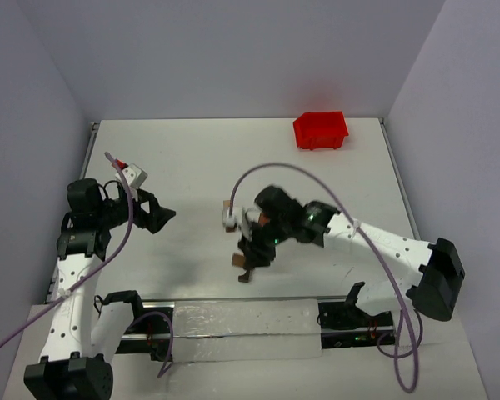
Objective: Build the wood block tower
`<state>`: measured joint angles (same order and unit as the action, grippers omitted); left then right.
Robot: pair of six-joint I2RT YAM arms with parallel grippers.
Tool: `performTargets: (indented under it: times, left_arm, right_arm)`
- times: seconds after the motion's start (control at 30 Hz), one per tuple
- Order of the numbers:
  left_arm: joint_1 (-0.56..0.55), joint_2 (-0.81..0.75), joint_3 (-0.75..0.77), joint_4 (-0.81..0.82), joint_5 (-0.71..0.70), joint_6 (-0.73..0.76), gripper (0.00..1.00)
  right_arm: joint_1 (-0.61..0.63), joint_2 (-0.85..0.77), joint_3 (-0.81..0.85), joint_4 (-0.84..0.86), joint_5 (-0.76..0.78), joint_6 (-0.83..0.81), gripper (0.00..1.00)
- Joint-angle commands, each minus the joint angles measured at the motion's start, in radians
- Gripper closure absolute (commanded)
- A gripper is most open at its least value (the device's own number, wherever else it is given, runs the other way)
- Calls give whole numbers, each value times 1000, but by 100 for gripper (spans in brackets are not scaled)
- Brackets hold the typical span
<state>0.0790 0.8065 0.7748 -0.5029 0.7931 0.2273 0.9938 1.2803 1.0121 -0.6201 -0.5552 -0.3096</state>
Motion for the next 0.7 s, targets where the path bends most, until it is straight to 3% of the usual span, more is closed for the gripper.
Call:
performTargets:
  times: [0.0, 0.07, 0.13, 0.23, 0.27, 0.33, 0.47, 0.57, 0.6, 0.67]
  left_arm:
    - [-8, -100, -32, 199, 150, -83, 1]
    - [-18, -136, -42, 311, 170, -110, 1]
    - [-44, -126, 6, 323, 182, -93, 1]
    - [-72, -92, 58, 305, 209, -48, 2]
    - [-117, -93, 66, 320, 213, -52, 2]
    - [-179, -106, 48, 390, 202, -85, 2]
    - [-329, -121, 11, 552, 103, -145, 3]
    - [-363, -114, 23, 612, 42, -184, 4]
    - [-372, -111, 33, 628, 31, -190, 4]
    - [-393, -109, 48, 657, 14, -201, 4]
  right_arm:
    - [-230, 22, 143, 51, -490, 260, 100]
    - [-321, 57, 175, 167, -734, 407, 100]
    - [-346, 60, 172, 281, -840, 580, 100]
    - [-366, 34, 104, 733, -941, 856, 100]
    - [-365, 29, 86, 884, -946, 1064, 100]
    - [-371, 46, 79, 1298, -929, 1343, 100]
    - [-437, 96, 100, 1674, -811, 1784, 100]
    - [-499, 209, 110, 2161, -691, 2150, 100]
    - [-525, 244, 114, 2259, -638, 2265, 100]
    - [-567, 277, 114, 2269, -578, 2301, 100]
